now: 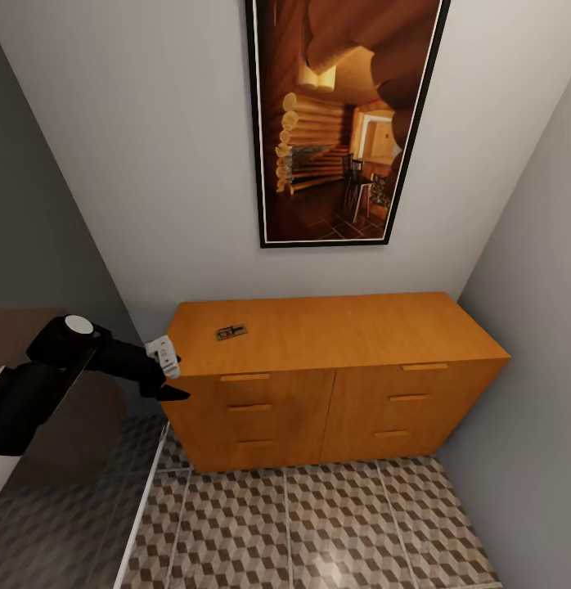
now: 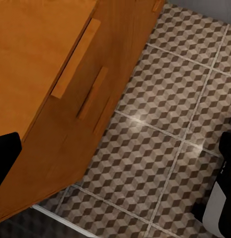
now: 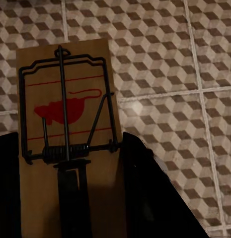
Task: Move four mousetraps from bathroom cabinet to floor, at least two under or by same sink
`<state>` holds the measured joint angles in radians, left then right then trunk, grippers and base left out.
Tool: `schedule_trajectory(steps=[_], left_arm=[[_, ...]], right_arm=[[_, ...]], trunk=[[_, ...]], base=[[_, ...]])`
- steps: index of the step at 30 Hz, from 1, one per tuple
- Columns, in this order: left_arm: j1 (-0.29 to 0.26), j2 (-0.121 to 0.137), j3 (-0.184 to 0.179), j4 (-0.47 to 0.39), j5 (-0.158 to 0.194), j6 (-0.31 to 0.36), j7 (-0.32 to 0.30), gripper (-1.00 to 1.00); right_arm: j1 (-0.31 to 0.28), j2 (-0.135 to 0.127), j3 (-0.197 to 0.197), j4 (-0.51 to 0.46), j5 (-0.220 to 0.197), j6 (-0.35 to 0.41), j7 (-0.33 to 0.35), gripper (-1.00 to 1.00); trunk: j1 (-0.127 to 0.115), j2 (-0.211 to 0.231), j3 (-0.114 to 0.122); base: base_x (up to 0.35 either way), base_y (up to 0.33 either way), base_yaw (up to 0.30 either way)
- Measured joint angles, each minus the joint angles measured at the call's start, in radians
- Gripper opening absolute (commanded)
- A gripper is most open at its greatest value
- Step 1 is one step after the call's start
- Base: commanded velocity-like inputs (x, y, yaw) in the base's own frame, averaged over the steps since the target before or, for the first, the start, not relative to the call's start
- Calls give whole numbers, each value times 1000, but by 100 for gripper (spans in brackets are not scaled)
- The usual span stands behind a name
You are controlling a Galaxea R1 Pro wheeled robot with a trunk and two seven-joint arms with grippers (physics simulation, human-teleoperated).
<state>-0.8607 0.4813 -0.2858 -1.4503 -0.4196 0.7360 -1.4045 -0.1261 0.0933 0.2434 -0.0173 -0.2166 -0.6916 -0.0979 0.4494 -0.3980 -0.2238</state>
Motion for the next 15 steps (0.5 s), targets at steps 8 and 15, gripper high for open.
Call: schedule_trajectory(steps=[8, 15], left_arm=[[0, -14, 0, -11, 0, 0, -6, 100], [0, -15, 0, -13, 1, 2, -7, 100]], right_arm=[[2, 6, -1, -3, 0, 51, 1, -100], [3, 4, -2, -3, 0, 57, 1, -100]], trunk=[[0, 0, 0], [0, 0, 0]], base=[[7, 0, 0], [171, 0, 0]])
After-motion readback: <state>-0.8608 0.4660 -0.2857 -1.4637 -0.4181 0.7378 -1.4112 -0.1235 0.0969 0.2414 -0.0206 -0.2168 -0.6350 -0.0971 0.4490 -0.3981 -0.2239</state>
